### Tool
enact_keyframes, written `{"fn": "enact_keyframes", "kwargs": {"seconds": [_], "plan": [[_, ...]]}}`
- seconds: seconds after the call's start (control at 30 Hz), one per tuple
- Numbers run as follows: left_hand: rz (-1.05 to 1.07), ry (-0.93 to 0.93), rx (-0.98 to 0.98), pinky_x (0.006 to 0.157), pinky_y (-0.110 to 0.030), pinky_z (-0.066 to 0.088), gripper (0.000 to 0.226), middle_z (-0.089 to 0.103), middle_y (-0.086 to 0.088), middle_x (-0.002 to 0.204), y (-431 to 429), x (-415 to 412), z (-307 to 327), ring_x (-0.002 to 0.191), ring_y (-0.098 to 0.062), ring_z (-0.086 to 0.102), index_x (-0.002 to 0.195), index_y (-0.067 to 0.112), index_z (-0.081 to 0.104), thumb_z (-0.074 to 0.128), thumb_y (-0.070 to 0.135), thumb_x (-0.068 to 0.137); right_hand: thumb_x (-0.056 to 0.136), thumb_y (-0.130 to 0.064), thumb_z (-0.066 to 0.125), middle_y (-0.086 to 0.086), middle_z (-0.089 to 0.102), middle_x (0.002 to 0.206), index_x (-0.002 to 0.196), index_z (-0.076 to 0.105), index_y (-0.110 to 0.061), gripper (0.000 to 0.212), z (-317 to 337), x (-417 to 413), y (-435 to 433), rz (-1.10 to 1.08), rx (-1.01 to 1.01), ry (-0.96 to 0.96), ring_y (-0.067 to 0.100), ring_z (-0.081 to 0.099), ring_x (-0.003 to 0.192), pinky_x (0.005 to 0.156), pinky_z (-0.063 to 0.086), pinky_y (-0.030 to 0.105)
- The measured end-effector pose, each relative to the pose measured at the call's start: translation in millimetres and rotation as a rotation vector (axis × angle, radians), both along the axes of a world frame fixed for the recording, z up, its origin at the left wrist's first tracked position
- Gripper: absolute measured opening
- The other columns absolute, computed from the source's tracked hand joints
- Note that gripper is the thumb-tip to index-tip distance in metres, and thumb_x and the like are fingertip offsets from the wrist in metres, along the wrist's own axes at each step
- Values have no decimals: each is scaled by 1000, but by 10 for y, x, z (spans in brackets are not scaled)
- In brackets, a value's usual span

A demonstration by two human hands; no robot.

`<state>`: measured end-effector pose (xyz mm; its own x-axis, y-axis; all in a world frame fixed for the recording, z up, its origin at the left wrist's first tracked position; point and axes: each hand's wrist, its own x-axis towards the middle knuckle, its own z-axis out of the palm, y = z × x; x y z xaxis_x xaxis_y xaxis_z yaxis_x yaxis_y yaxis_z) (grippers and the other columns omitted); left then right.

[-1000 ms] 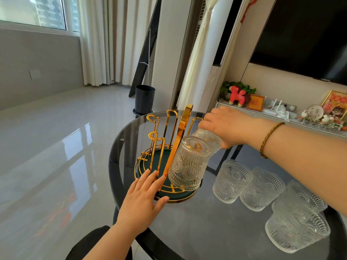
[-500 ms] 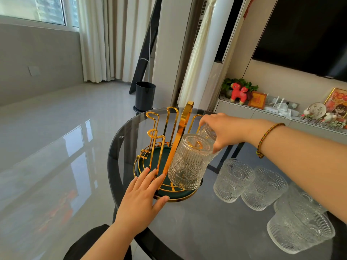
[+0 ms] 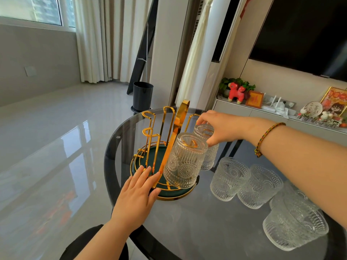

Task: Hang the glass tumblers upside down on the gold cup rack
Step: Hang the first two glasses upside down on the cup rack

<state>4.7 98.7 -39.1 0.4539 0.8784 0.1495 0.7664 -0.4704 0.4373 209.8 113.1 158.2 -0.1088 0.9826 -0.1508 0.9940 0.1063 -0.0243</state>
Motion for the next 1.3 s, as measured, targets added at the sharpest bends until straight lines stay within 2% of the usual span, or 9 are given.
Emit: {"fn": "enact_keyframes", "kwargs": {"seconds": [0.17,0.43,0.57,0.8,0.9,1.0,1.07,1.17,1.3], "plan": [[-13,-27,-9,106,-28,-11,113,2,8,154,78,-39,0,125,-5,-25,137,39,5,-38,76,39,70,-25,71,8,37,132,124,37,-17,64,0,25,-25,2,6,14,24,46,113,89,41,31],[16,-5,9,106,-29,-12,106,3,7,154,117,-33,4,140,-13,-14,137,38,10,-35,74,48,69,-27,71,8,36,136,128,33,-19,71,-18,90,-100,-47,63,106,22,41,120,93,35,28],[39,-63,21,111,-32,-9,47,11,5,154,106,-29,-1,141,-13,-7,137,35,17,18,44,91,72,-26,68,9,37,137,128,35,-15,66,-102,225,-381,-132,241,208,22,34,126,100,29,30],[138,-125,133,112,-45,23,41,45,-9,140,-162,-9,94,135,-28,32,124,17,49,56,27,84,75,-12,65,-3,47,107,109,52,-15,37,-825,259,-1301,-314,700,629,9,42,101,83,28,12],[142,-82,265,94,-59,40,32,65,-18,116,-413,55,99,111,-41,56,104,9,64,70,19,74,72,-9,67,-5,44,104,109,50,-16,41,-1253,192,-1504,-421,728,765,11,44,99,86,30,18],[9,-87,358,81,-52,50,22,73,-9,98,-676,129,96,95,-32,67,90,16,68,74,21,70,73,-10,67,-1,43,110,111,43,-20,45,-1577,173,-1557,-569,695,920,15,44,104,89,32,24],[-138,-29,262,83,-41,52,37,71,-1,105,-792,201,73,100,-21,66,95,23,67,81,21,61,74,-11,67,6,44,121,119,40,-13,52,-1719,186,-1522,-647,646,966,15,42,108,92,31,23],[-208,-4,71,113,-31,21,39,38,11,143,-829,286,-2,135,-9,30,126,34,43,48,40,87,75,-17,67,10,37,137,130,30,-9,66,-1848,185,-1392,-712,523,980,20,38,123,98,31,29],[-210,86,39,116,-29,7,45,22,15,150,-777,314,-59,140,-6,12,133,39,30,35,49,90,73,-20,69,11,34,141,134,26,-9,75,-1911,183,-1187,-741,523,996,24,33,129,105,30,34]]}}
